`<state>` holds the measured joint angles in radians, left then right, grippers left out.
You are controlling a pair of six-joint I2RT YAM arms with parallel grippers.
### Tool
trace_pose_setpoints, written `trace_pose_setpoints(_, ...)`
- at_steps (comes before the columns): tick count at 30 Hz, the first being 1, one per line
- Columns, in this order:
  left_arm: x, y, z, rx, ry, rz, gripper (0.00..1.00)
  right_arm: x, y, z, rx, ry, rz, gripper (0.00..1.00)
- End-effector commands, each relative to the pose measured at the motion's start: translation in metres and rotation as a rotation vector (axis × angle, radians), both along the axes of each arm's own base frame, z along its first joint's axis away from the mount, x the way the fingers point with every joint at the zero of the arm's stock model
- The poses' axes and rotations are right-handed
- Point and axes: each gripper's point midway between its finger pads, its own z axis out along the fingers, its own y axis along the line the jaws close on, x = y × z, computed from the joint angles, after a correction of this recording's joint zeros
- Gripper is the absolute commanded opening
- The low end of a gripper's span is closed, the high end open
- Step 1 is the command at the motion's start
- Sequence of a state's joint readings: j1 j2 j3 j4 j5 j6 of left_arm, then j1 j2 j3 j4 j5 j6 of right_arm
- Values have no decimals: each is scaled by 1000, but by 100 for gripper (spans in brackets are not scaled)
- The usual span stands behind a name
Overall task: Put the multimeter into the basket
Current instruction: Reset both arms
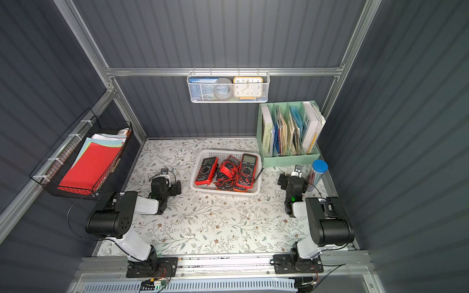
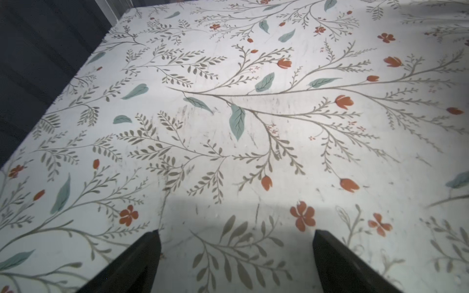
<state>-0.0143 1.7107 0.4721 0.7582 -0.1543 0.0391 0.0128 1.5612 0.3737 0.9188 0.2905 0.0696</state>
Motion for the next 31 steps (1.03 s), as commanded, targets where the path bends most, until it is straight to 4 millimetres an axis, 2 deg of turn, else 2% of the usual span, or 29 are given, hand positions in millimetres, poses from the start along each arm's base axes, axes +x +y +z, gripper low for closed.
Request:
trace_pose_setpoints(1, -4, -5, -10, -23, 37, -25, 99, 2, 5, 7, 22, -28, 24, 99)
trace_pose_setpoints(31, -4, -5, -9, -18, 35, -24, 99, 4, 7, 8, 14, -53, 39, 99)
